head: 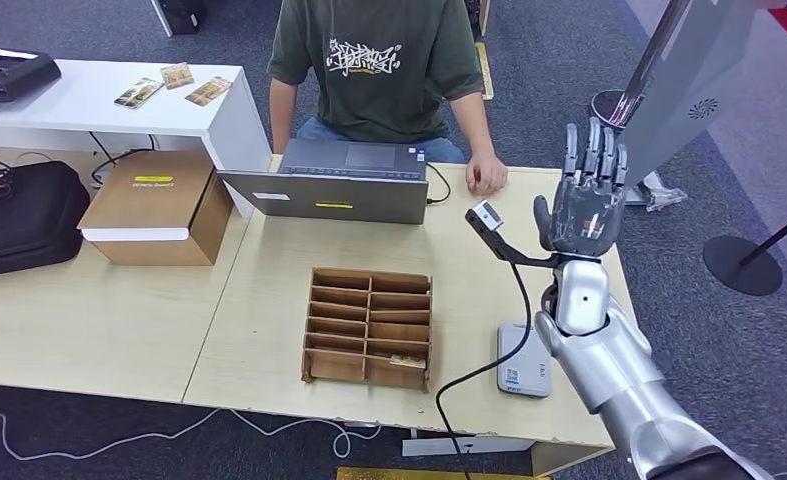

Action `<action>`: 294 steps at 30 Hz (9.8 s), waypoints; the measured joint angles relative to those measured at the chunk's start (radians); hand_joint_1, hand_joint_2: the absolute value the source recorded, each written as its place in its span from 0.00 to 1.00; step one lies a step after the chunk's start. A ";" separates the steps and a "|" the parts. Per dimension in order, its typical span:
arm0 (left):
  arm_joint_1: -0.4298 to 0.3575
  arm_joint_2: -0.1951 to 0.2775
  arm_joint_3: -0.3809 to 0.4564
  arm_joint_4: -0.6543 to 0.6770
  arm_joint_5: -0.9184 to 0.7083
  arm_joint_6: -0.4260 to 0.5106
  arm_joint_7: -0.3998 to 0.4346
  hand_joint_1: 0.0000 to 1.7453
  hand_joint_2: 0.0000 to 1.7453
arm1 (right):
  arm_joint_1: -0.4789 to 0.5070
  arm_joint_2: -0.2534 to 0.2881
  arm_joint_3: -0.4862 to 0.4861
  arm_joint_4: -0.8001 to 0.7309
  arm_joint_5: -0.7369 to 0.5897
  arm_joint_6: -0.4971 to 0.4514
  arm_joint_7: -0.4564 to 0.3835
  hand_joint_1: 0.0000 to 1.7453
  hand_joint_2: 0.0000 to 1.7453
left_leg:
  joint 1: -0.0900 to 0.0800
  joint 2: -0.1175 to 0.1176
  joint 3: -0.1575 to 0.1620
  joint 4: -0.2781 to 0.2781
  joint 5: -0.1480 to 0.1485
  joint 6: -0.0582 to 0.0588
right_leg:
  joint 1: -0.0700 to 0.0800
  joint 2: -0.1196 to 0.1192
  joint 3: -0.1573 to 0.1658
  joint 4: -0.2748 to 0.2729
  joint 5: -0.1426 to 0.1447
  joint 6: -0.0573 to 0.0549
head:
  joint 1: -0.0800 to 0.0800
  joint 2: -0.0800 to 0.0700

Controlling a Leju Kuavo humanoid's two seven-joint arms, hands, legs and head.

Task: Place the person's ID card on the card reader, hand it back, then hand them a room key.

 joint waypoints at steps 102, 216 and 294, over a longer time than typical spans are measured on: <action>0.028 -0.042 0.011 0.027 0.238 -0.017 -0.042 0.00 0.00 | 0.734 -0.009 0.277 -0.763 0.001 0.353 0.175 0.00 1.00 | 0.000 -0.003 -0.003 0.000 -0.007 0.004 | 0.000 -0.003 0.006 -0.003 -0.008 0.004 | -0.001 0.000; 0.030 -0.042 0.026 0.028 0.239 -0.030 -0.026 0.00 0.00 | 0.470 0.122 0.504 -0.347 0.000 0.404 0.177 0.00 1.00 | 0.000 -0.003 -0.003 0.000 -0.007 0.004 | 0.000 -0.002 0.006 -0.003 -0.008 0.004 | -0.001 0.000; 0.031 -0.033 0.032 0.028 0.239 -0.030 -0.023 0.00 0.00 | 0.550 0.113 0.385 -0.426 0.000 0.501 0.089 0.00 1.00 | 0.000 -0.003 -0.003 0.000 -0.008 0.003 | 0.000 -0.002 0.006 -0.003 -0.008 0.004 | -0.001 0.000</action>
